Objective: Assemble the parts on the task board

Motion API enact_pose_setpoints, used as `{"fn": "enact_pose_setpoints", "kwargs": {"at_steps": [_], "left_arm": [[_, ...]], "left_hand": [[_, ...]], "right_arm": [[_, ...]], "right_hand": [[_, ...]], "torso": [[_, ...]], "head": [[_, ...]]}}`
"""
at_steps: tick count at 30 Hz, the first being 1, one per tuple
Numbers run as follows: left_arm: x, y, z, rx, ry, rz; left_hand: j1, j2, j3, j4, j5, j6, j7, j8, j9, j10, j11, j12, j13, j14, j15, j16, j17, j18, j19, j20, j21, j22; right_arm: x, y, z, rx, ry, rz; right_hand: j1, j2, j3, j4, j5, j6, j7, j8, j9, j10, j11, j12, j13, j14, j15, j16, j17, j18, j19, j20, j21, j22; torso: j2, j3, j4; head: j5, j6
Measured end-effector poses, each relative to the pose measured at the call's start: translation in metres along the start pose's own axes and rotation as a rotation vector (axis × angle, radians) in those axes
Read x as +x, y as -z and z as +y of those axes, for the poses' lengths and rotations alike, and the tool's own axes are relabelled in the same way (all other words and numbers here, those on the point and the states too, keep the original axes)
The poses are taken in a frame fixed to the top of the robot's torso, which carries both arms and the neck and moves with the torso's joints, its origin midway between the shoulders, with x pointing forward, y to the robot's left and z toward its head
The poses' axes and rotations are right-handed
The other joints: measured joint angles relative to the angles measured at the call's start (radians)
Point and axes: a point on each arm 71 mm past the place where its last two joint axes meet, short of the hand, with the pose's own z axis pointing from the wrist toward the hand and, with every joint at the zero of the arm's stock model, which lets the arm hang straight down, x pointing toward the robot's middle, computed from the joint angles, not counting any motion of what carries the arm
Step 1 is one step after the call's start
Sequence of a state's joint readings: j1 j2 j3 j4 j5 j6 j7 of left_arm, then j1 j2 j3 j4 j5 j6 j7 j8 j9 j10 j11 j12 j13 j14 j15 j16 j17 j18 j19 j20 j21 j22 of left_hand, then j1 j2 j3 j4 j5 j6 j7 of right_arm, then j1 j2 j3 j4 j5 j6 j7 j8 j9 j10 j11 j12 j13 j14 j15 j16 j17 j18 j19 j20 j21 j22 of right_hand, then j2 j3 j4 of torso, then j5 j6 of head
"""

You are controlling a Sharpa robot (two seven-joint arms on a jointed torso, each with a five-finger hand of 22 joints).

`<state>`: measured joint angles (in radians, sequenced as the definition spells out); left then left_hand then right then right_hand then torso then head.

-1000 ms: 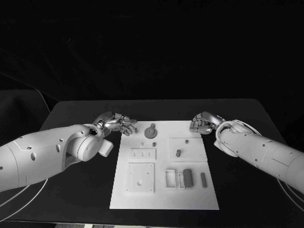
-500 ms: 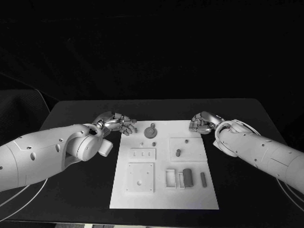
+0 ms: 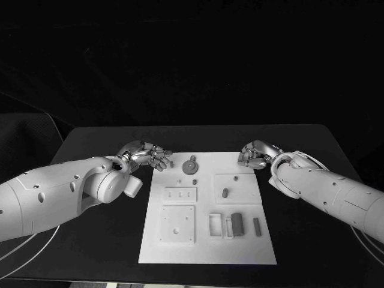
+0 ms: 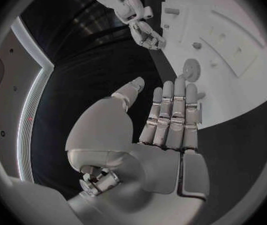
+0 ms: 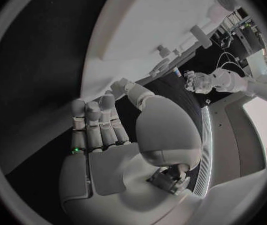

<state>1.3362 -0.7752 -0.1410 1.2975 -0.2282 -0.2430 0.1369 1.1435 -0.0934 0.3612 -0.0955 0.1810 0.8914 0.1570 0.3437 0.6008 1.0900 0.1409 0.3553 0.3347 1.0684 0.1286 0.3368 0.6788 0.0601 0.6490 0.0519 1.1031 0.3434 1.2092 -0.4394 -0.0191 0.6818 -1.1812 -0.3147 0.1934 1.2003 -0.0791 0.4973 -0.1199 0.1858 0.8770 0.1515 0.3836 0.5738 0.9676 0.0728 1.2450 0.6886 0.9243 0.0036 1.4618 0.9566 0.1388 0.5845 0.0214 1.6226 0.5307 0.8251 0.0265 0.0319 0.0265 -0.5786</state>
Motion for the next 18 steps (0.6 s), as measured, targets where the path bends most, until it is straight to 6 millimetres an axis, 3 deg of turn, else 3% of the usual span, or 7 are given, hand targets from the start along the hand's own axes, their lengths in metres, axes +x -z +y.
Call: {"fn": "enact_pose_setpoints", "kwargs": {"at_steps": [5, 12, 18], "left_arm": [[-0.001, 0.000, -0.001, 0.003, -0.008, 0.000], [-0.001, -0.001, -0.003, 0.000, -0.033, -0.003], [0.004, -0.007, -0.003, -0.017, -0.074, -0.011]], "left_hand": [[0.004, 0.004, 0.000, 0.000, 0.000, 0.029, -0.004, 0.008, 0.005, 0.011, 0.000, 0.000, 0.001, 0.006, -0.001, 0.000, 0.006, 0.000, 0.004, -0.004, 0.000, 0.002], [0.005, 0.005, 0.000, 0.000, 0.000, 0.062, -0.006, 0.019, 0.010, 0.037, -0.004, 0.009, 0.005, 0.046, -0.009, 0.013, 0.019, 0.018, 0.038, -0.005, 0.017, 0.009], [0.001, 0.001, -0.003, 0.003, 0.000, 0.084, -0.009, 0.019, 0.011, 0.081, -0.013, 0.028, 0.014, 0.092, -0.020, 0.034, 0.038, 0.018, 0.076, -0.011, 0.043, 0.017]], "right_arm": [[-0.005, -0.001, 0.008, -0.020, -0.002, -0.008], [-0.015, -0.002, 0.027, -0.067, -0.006, -0.014], [-0.013, -0.002, 0.049, -0.115, -0.018, 0.004]], "right_hand": [[0.000, 0.000, 0.003, 0.003, 0.000, 0.004, -0.002, 0.003, 0.000, 0.003, -0.003, 0.005, 0.000, 0.007, 0.000, 0.000, 0.000, 0.000, 0.004, 0.004, 0.004, 0.000], [0.000, 0.000, 0.003, 0.003, 0.000, 0.006, 0.000, 0.003, 0.002, 0.005, -0.001, 0.005, 0.000, 0.007, 0.000, 0.004, 0.000, 0.000, 0.004, 0.004, 0.004, 0.000], [-0.004, -0.004, 0.002, 0.003, 0.000, 0.013, -0.001, 0.003, 0.004, 0.005, -0.001, 0.005, 0.000, 0.007, 0.000, 0.004, 0.000, 0.000, 0.004, 0.004, 0.004, 0.000]], "torso": [[0.000, 0.0005, -0.0007], [0.000, -0.0004, -0.0034], [-0.010, -0.0020, -0.0090]], "head": [[0.001, -0.001], [0.001, 0.003], [0.002, 0.005]]}}
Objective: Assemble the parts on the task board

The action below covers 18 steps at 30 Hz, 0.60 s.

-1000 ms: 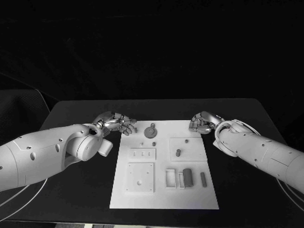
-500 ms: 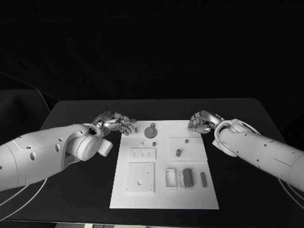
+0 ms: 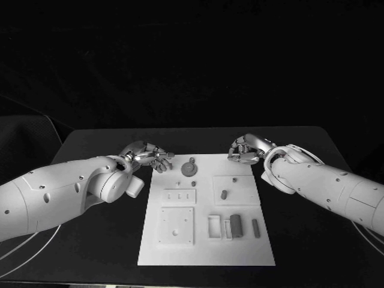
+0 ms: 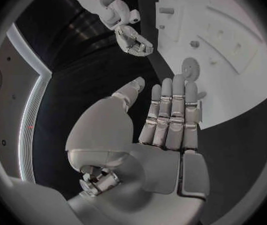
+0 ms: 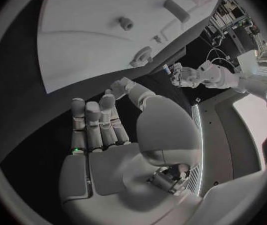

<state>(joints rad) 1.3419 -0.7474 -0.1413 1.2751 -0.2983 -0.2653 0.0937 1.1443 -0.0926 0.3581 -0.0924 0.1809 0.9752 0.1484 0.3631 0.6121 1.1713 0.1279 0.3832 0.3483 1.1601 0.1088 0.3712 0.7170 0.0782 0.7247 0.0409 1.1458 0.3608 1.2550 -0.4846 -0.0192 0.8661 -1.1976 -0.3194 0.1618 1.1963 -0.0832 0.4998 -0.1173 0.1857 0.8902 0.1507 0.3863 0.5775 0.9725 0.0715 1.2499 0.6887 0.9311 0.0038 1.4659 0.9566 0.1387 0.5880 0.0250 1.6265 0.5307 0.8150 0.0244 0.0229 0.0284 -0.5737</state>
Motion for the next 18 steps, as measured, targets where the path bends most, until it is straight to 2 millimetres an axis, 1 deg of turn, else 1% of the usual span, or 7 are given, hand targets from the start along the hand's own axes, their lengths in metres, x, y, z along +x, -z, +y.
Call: {"fn": "enact_pose_setpoints", "kwargs": {"at_steps": [2, 3, 6, 9, 12, 15, 18], "left_arm": [[0.002, -0.002, 0.000, -0.006, -0.014, -0.002], [0.003, -0.003, -0.001, -0.010, -0.023, -0.002], [0.008, -0.007, -0.002, -0.019, -0.048, 0.001], [0.015, -0.011, -0.003, -0.025, -0.077, 0.005], [0.021, -0.014, -0.005, -0.032, -0.115, 0.010], [0.026, -0.016, -0.006, -0.045, -0.146, 0.012], [0.034, -0.019, -0.007, -0.059, -0.172, 0.020]], "left_hand": [[-0.011, -0.003, -0.001, 0.001, 0.000, 0.000, 0.000, 0.000, 0.000, 0.012, -0.005, 0.004, 0.003, 0.012, -0.006, 0.003, 0.007, 0.000, 0.007, -0.003, 0.004, 0.003], [-0.013, -0.005, -0.003, 0.003, 0.000, 0.003, 0.002, 0.000, 0.000, 0.015, -0.009, 0.007, 0.004, 0.014, -0.008, 0.006, 0.008, 0.007, 0.013, -0.003, 0.008, 0.003], [-0.020, -0.012, -0.007, 0.007, 0.000, 0.008, -0.001, 0.000, 0.000, 0.028, -0.011, 0.012, 0.008, 0.025, -0.011, 0.008, 0.015, 0.015, 0.023, -0.005, 0.015, 0.006], [-0.023, -0.015, -0.011, 0.005, 0.000, 0.009, -0.001, 0.000, 0.000, 0.037, -0.012, 0.019, 0.009, 0.036, -0.011, 0.012, 0.019, 0.016, 0.028, -0.004, 0.016, 0.007], [-0.027, -0.011, -0.014, 0.008, 0.000, 0.015, 0.000, 0.000, 0.000, 0.037, -0.012, 0.019, 0.011, 0.037, -0.012, 0.012, 0.021, 0.015, 0.032, -0.007, 0.023, 0.007], [-0.036, -0.020, -0.021, 0.009, 0.000, 0.015, 0.000, 0.000, 0.000, 0.046, -0.014, 0.023, 0.013, 0.041, -0.017, 0.019, 0.025, 0.015, 0.036, -0.007, 0.023, 0.008], [-0.074, -0.031, -0.047, 0.018, 0.000, 0.027, -0.002, 0.000, 0.000, 0.054, -0.016, 0.023, 0.015, 0.050, -0.018, 0.019, 0.035, 0.015, 0.041, -0.009, 0.030, 0.010]], "right_arm": [[0.002, 0.000, 0.007, -0.015, -0.004, 0.009], [0.003, -0.001, 0.011, -0.022, -0.005, 0.015], [0.008, -0.001, 0.022, -0.043, -0.011, 0.036], [0.013, -0.001, 0.032, -0.064, -0.015, 0.059], [0.019, -0.001, 0.045, -0.085, -0.018, 0.089], [0.027, 0.000, 0.055, -0.101, -0.017, 0.124], [0.039, 0.001, 0.063, -0.113, -0.010, 0.166]], "right_hand": [[0.000, 0.000, 0.000, 0.000, 0.000, 0.000, 0.000, 0.000, 0.000, 0.000, 0.000, 0.000, 0.000, 0.000, 0.000, 0.000, 0.000, 0.000, 0.000, 0.000, 0.000, 0.000], [0.000, 0.000, 0.000, 0.000, 0.000, 0.000, 0.000, 0.000, 0.000, 0.000, 0.000, 0.000, 0.000, 0.000, 0.000, 0.000, 0.000, 0.000, 0.001, -0.001, 0.000, 0.000], [0.000, 0.000, 0.000, 0.000, 0.000, 0.000, 0.000, 0.002, 0.000, 0.000, 0.000, 0.000, 0.000, 0.000, 0.000, 0.000, 0.000, 0.000, 0.004, -0.004, 0.000, 0.000], [0.000, 0.000, 0.000, 0.000, 0.000, 0.000, 0.000, 0.004, 0.000, 0.000, 0.000, 0.000, 0.000, 0.003, -0.003, 0.000, 0.000, 0.000, 0.004, -0.004, 0.000, 0.000], [-0.004, -0.004, 0.000, 0.000, 0.000, 0.000, 0.000, 0.004, 0.000, 0.004, -0.004, 0.000, 0.000, 0.003, -0.003, 0.000, 0.000, 0.000, 0.004, -0.004, 0.000, 0.000], [-0.004, -0.004, 0.000, 0.000, 0.000, 0.000, 0.000, 0.004, 0.000, 0.004, -0.003, 0.000, 0.000, 0.003, -0.003, 0.000, 0.000, 0.000, 0.004, -0.003, 0.004, 0.000], [-0.008, -0.008, -0.001, 0.001, 0.000, 0.001, 0.000, 0.005, 0.000, 0.004, -0.003, 0.000, -0.001, 0.003, -0.003, 0.000, 0.000, 0.000, 0.007, 0.000, 0.004, 0.000]], "torso": [[-0.005, -0.0010, -0.0033], [-0.009, -0.0018, -0.0054], [-0.018, -0.0036, -0.0097], [-0.029, -0.0052, -0.0131], [-0.040, -0.0066, -0.0166], [-0.052, -0.0076, -0.0213], [-0.063, -0.0081, -0.0265]], "head": [[0.002, 0.001], [0.003, 0.001], [0.008, 0.002], [0.015, -0.001], [0.023, -0.004], [0.030, -0.005], [0.034, -0.009]]}}
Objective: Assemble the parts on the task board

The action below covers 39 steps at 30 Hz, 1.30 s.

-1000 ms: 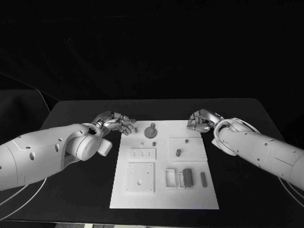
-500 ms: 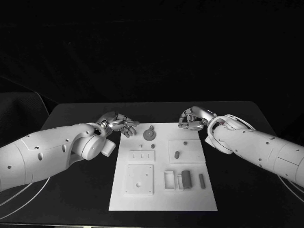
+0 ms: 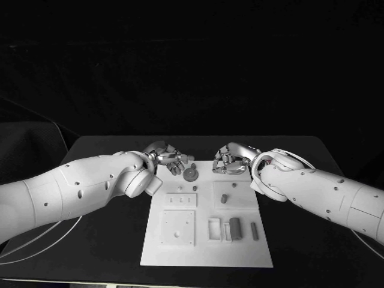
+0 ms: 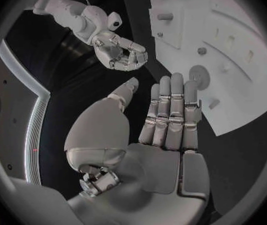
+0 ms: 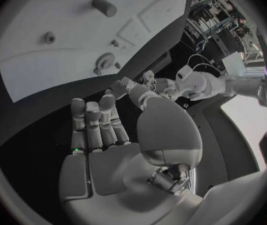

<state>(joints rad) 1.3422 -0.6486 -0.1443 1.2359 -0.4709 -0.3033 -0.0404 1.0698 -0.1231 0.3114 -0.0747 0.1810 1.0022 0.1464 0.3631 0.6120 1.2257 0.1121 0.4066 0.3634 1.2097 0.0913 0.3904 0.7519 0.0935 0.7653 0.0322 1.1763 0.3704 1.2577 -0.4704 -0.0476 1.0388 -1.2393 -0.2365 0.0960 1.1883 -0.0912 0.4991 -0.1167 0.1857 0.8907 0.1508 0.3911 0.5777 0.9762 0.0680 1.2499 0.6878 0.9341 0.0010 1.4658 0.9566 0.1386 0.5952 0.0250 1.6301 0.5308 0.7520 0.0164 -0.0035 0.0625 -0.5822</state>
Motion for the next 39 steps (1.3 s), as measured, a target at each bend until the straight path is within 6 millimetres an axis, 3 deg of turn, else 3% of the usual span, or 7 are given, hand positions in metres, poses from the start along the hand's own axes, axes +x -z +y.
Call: {"fn": "enact_pose_setpoints", "kwargs": {"at_steps": [9, 14, 22, 31, 39], "left_arm": [[0.021, -0.007, -0.005, -0.049, -0.063, 0.029], [0.028, -0.007, -0.006, -0.072, -0.090, 0.046], [0.036, -0.006, -0.004, -0.112, -0.163, 0.064], [0.043, -0.006, -0.002, -0.165, -0.269, 0.084], [0.048, -0.007, -0.002, -0.187, -0.313, 0.105]], "left_hand": [[-0.098, -0.007, -0.079, 0.028, 0.000, 0.023, -0.005, 0.000, -0.002, 0.011, -0.003, 0.007, 0.004, 0.011, -0.004, 0.000, 0.025, 0.000, 0.009, -0.002, 0.005, 0.000], [-0.126, -0.008, -0.103, 0.036, 0.000, 0.027, -0.002, 0.000, -0.003, 0.013, -0.006, 0.007, 0.005, 0.012, -0.006, 0.000, 0.032, 0.013, 0.012, -0.005, 0.005, -0.001], [-0.130, -0.012, -0.111, 0.037, 0.000, 0.030, -0.005, -0.002, -0.004, 0.014, -0.007, 0.007, 0.005, 0.012, -0.006, 0.000, 0.034, 0.015, 0.012, -0.005, 0.005, -0.001], [-0.071, 0.001, -0.099, -0.007, 0.000, 0.037, -0.005, -0.008, -0.005, 0.018, -0.011, 0.007, 0.007, 0.016, -0.009, -0.004, 0.050, 0.014, 0.018, -0.011, 0.012, -0.001], [-0.071, 0.001, -0.099, -0.007, 0.000, 0.037, -0.005, -0.008, -0.005, 0.018, -0.011, 0.007, 0.007, 0.016, -0.009, -0.004, 0.050, 0.014, 0.018, -0.011, 0.012, -0.001]], "right_arm": [[0.030, -0.004, 0.016, -0.014, 0.001, 0.093], [0.038, -0.006, 0.022, -0.019, 0.005, 0.122], [0.040, -0.006, 0.022, -0.009, 0.011, 0.140], [0.042, -0.006, 0.024, -0.008, 0.009, 0.151], [0.044, -0.007, 0.028, -0.015, 0.007, 0.158]], "right_hand": [[-0.002, -0.002, 0.001, 0.005, 0.000, 0.000, 0.000, 0.000, 0.000, 0.000, 0.000, 0.000, 0.000, 0.000, 0.000, 0.000, 0.000, 0.000, 0.000, 0.000, 0.000, 0.000], [-0.004, -0.004, 0.001, 0.005, 0.000, 0.003, 0.003, 0.000, -0.001, 0.002, 0.002, 0.000, -0.001, 0.000, 0.000, 0.000, 0.000, 0.000, 0.000, 0.000, 0.000, 0.000], [-0.009, 0.002, -0.002, 0.008, 0.000, 0.003, 0.003, 0.000, 0.000, 0.002, 0.002, 0.000, -0.001, 0.002, 0.002, 0.000, 0.000, 0.000, 0.000, 0.000, 0.000, 0.000], [-0.013, -0.002, -0.002, 0.008, 0.000, 0.003, 0.003, 0.000, 0.002, 0.002, 0.002, 0.000, -0.002, 0.002, 0.002, 0.000, 0.000, 0.000, 0.000, 0.000, 0.000, 0.000], [-0.013, -0.002, -0.005, 0.011, 0.000, 0.003, 0.003, 0.000, 0.002, 0.002, 0.002, 0.000, -0.002, 0.002, 0.002, 0.000, 0.000, 0.000, 0.000, 0.000, 0.000, 0.000]], "torso": [[-0.024, 0.0012, -0.0042], [-0.029, 0.0025, -0.0054], [-0.029, 0.0038, -0.0048], [-0.026, 0.0042, -0.0031], [-0.025, 0.0046, -0.0031]], "head": [[0.012, -0.007], [0.014, -0.010], [0.008, -0.010], [0.003, -0.014], [0.002, -0.018]]}}
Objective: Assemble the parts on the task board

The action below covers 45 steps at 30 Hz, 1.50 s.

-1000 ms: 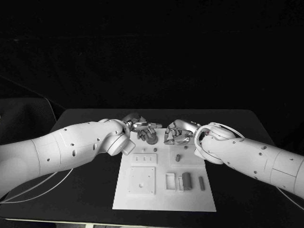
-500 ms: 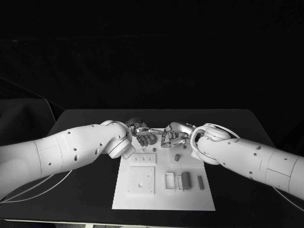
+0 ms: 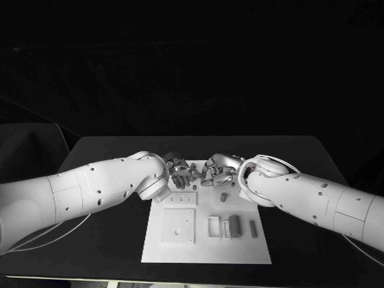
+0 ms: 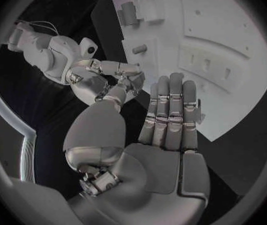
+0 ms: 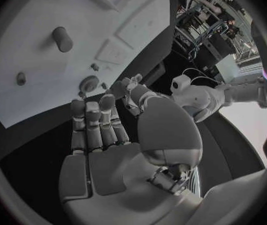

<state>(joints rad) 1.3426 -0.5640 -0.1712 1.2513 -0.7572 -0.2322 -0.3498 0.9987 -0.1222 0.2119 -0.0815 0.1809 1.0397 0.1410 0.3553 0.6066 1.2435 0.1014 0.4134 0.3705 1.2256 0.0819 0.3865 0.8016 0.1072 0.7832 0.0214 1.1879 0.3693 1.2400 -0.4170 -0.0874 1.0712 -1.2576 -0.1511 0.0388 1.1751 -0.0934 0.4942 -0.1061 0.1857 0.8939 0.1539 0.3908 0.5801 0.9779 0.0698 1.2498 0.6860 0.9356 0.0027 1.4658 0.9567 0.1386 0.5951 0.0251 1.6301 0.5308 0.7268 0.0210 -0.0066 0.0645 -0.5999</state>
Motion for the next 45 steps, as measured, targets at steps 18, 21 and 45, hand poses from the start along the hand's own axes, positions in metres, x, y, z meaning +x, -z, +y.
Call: {"fn": "enact_pose_setpoints", "kwargs": {"at_steps": [18, 21, 45], "left_arm": [[0.005, -0.001, -0.003, -0.006, -0.022, 0.023], [0.005, -0.001, -0.004, -0.008, -0.024, 0.027], [0.005, -0.003, -0.004, -0.016, -0.030, 0.037]], "left_hand": [[0.000, 0.000, 0.000, 0.000, 0.000, 0.003, -0.003, 0.000, -0.001, 0.004, 0.004, 0.000, 0.001, 0.007, -0.001, 0.000, 0.003, -0.002, 0.004, 0.004, 0.000, 0.000], [0.000, 0.000, 0.000, 0.000, 0.000, 0.005, -0.001, 0.000, -0.001, 0.004, 0.004, 0.000, 0.001, 0.007, -0.001, 0.000, 0.004, -0.003, 0.004, 0.004, 0.000, 0.000], [0.088, 0.074, 0.085, -0.021, 0.000, 0.016, -0.002, -0.004, -0.004, 0.007, 0.000, 0.000, 0.003, 0.010, -0.004, -0.009, 0.028, 0.007, 0.011, 0.004, 0.000, -0.004]], "right_arm": [[0.004, -0.003, 0.008, -0.009, 0.001, 0.022], [0.004, -0.004, 0.009, -0.012, 0.002, 0.024], [0.008, -0.005, 0.014, -0.016, 0.011, 0.042]], "right_hand": [[0.000, 0.000, 0.003, 0.003, 0.000, 0.004, -0.001, -0.004, -0.001, 0.000, 0.000, 0.000, 0.000, 0.000, 0.000, 0.000, 0.000, 0.000, 0.000, 0.000, 0.000, 0.000], [-0.004, 0.004, 0.003, 0.003, 0.000, 0.005, -0.001, -0.005, -0.001, 0.000, 0.000, 0.000, 0.000, 0.000, 0.000, 0.000, 0.000, 0.000, 0.000, 0.000, 0.000, 0.000], [-0.004, 0.004, 0.003, 0.003, 0.000, 0.006, 0.001, -0.003, -0.003, 0.002, 0.002, 0.000, -0.001, 0.000, 0.000, 0.000, 0.000, 0.000, 0.000, 0.000, 0.000, 0.000]], "torso": [[0.001, 0.0000, -0.0003], [0.002, 0.0003, -0.0004], [0.004, -0.0002, -0.0004]], "head": [[0.000, 0.001], [0.000, 0.000], [-0.001, 0.002]]}}
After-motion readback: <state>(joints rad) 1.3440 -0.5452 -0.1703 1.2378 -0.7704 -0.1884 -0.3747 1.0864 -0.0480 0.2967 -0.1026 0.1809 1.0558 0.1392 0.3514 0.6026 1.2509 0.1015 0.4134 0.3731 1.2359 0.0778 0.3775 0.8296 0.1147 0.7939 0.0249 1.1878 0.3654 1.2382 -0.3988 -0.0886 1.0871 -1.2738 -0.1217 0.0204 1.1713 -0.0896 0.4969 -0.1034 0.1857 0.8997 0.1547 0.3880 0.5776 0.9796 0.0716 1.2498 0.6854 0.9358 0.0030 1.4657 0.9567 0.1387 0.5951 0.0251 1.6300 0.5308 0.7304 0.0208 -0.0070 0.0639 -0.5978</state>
